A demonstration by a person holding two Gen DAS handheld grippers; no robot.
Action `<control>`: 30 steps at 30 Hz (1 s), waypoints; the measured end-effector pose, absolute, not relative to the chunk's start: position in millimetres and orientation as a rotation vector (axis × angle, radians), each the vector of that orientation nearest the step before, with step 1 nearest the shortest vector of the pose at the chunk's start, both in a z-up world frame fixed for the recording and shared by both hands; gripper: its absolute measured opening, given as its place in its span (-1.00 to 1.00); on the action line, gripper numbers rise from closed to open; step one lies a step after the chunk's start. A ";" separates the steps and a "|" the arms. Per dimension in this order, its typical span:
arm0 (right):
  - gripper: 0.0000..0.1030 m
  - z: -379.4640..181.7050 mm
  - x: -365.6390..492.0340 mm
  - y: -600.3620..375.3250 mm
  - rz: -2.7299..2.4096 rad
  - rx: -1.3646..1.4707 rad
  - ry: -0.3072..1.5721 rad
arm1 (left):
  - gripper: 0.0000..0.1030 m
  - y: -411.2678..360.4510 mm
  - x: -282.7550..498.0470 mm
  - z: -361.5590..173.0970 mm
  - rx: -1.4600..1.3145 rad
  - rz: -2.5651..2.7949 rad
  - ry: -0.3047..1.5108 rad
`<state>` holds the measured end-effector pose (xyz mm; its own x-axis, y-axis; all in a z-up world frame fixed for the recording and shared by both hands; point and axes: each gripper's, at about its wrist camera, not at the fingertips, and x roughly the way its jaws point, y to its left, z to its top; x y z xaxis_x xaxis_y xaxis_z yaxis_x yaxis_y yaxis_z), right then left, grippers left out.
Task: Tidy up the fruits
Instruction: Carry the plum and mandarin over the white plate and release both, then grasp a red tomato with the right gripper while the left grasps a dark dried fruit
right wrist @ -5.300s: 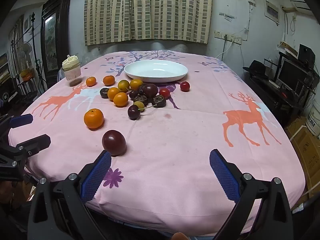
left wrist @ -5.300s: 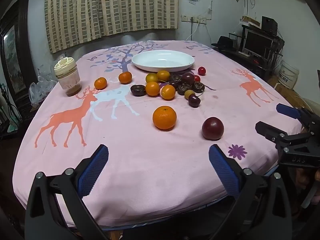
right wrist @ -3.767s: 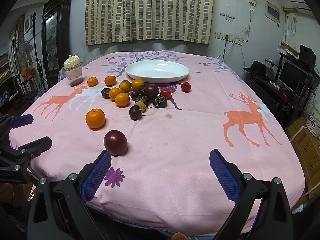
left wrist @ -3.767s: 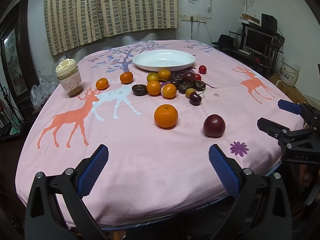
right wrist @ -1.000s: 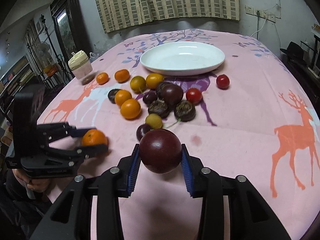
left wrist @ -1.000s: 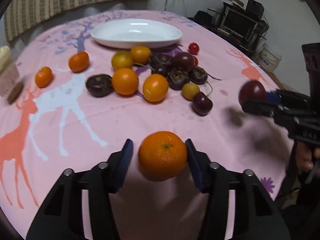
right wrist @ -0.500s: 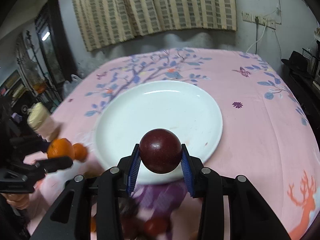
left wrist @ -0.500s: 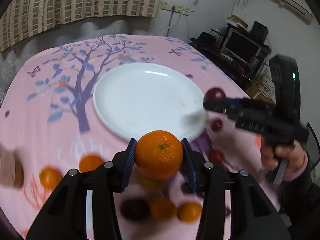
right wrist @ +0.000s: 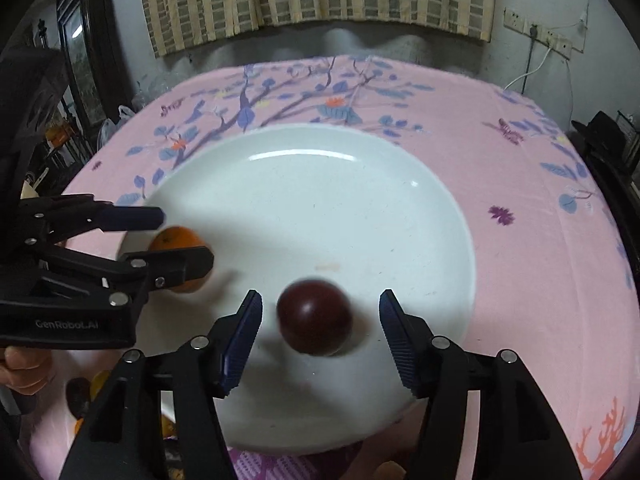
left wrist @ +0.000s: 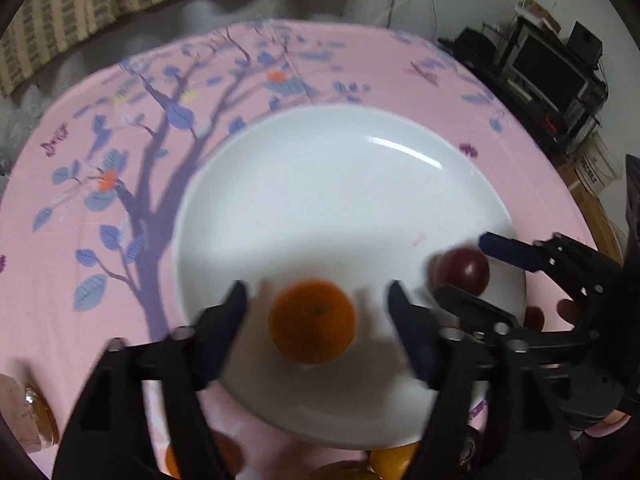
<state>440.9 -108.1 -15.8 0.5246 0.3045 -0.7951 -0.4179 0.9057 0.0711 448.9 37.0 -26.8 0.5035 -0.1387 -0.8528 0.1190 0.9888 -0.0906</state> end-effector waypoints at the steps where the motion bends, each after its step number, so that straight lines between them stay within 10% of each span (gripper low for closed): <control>1: 0.20 -6.6 437.2 -115.7 0.436 -0.114 0.901 | 0.61 40.6 441.7 -19.8 -0.024 -0.145 1.005; 5: 0.36 23.9 417.1 -160.7 0.375 -0.004 0.810 | 0.90 57.7 401.1 7.5 -0.039 -0.144 0.946; 17: 0.37 -28.5 373.2 -196.7 0.292 0.012 0.930 | 0.91 114.2 273.8 -24.0 -0.210 -0.121 0.876; 28: -0.31 -46.6 373.7 -182.0 0.308 -0.060 0.985 | 0.90 99.2 255.7 -36.5 -0.100 -0.200 0.881; 30: -0.41 -45.8 373.6 -183.6 0.300 -0.064 0.979 | 0.65 91.1 252.2 -36.3 -0.043 -0.235 0.865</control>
